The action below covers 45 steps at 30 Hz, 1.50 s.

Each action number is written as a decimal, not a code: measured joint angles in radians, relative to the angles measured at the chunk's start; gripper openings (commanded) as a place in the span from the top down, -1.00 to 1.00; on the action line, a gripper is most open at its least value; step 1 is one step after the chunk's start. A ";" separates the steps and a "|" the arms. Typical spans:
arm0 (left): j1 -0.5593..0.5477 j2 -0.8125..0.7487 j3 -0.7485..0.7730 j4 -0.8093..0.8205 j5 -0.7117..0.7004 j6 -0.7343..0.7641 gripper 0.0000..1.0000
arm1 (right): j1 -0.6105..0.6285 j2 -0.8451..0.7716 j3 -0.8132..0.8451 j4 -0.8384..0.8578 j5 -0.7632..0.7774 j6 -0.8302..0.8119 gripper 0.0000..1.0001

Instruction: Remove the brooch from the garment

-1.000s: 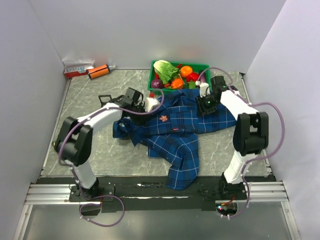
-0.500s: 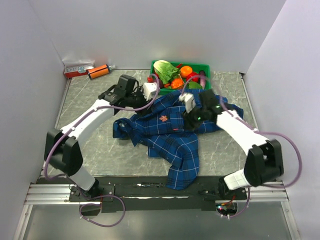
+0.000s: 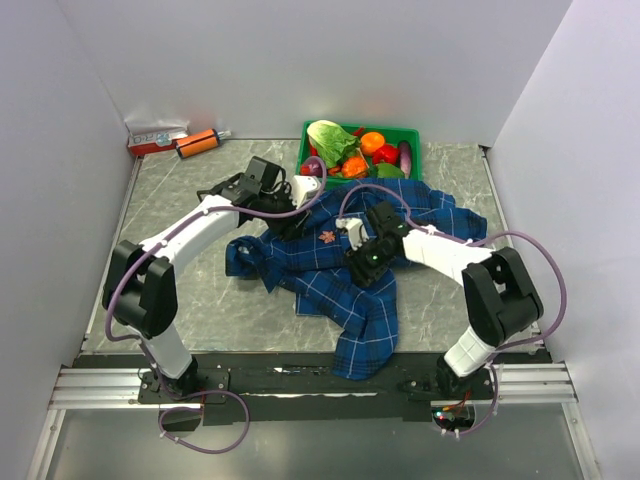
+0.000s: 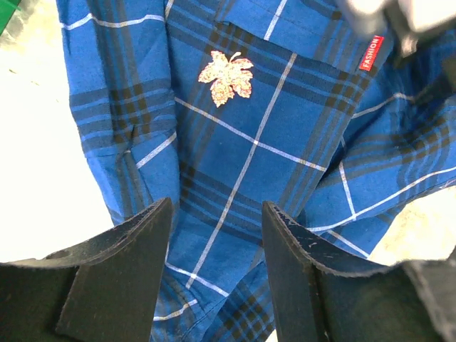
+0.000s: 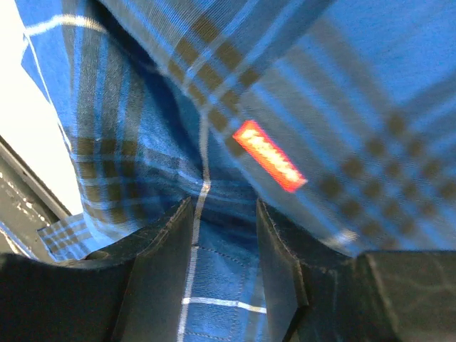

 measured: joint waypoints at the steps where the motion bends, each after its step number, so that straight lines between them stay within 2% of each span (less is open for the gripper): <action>1: 0.000 0.000 0.000 0.000 -0.002 0.001 -0.17 | 0.011 0.004 -0.006 0.000 0.003 0.006 0.06; 5: 0.000 -0.004 -0.002 -0.003 -0.003 0.000 -0.16 | 0.039 -0.040 -0.011 -0.028 0.011 0.020 0.04; 8: 0.000 -0.032 -0.037 0.004 0.007 -0.015 -0.16 | 0.041 -0.176 -0.024 -0.051 0.006 0.017 0.00; 13: -0.002 -0.082 -0.124 0.004 0.035 -0.056 -0.20 | 0.073 -0.502 -0.079 -0.080 0.009 -0.056 -0.12; 15: -0.003 -0.086 -0.141 0.000 0.032 -0.063 -0.23 | 0.102 -0.539 -0.082 -0.105 0.038 -0.108 -0.18; 16: -0.003 -0.088 -0.145 -0.003 0.026 -0.065 -0.33 | 0.112 -0.550 -0.082 -0.124 0.059 -0.134 -0.20; 20: 0.007 -0.134 -0.146 -0.013 -0.019 -0.065 -0.57 | 0.116 -0.546 -0.126 -0.190 0.162 -0.221 -0.49; 25: 0.060 -0.251 -0.138 -0.058 -0.093 -0.011 -0.65 | 0.114 -0.552 -0.238 -0.279 0.251 -0.292 -0.56; 32: 0.126 -0.336 -0.234 -0.095 -0.219 0.089 -0.65 | 0.114 -0.427 -0.248 -0.300 0.269 -0.315 -0.56; 34: 0.140 -0.334 -0.286 -0.094 -0.253 0.091 -0.65 | 0.114 -0.380 -0.248 -0.290 0.269 -0.314 -0.51; 36: 0.164 -0.332 -0.326 -0.093 -0.286 0.086 -0.62 | 0.114 -0.336 -0.248 -0.273 0.274 -0.309 -0.35; 37: 0.177 -0.328 -0.335 -0.090 -0.299 0.080 -0.60 | 0.114 -0.319 -0.248 -0.265 0.280 -0.306 -0.28; 38: 0.193 -0.321 -0.341 -0.087 -0.309 0.075 -0.56 | 0.114 -0.300 -0.248 -0.256 0.290 -0.300 -0.09; 40: 0.222 -0.304 -0.343 -0.069 -0.320 0.068 -0.35 | 0.114 -0.268 -0.248 -0.237 0.317 -0.296 0.18; 41: 0.235 -0.294 -0.343 -0.058 -0.320 0.061 -0.21 | 0.114 -0.260 -0.248 -0.229 0.330 -0.296 0.50; 42: 0.246 -0.282 -0.343 -0.048 -0.319 0.056 0.08 | 0.111 -0.258 -0.248 -0.220 0.348 -0.301 0.62; 44: 0.259 -0.254 -0.340 -0.041 -0.314 0.047 0.44 | 0.097 -0.262 -0.248 -0.200 0.373 -0.331 0.81; 45: 0.262 -0.238 -0.335 -0.042 -0.309 0.045 0.78 | 0.081 -0.266 -0.249 -0.187 0.386 -0.351 0.85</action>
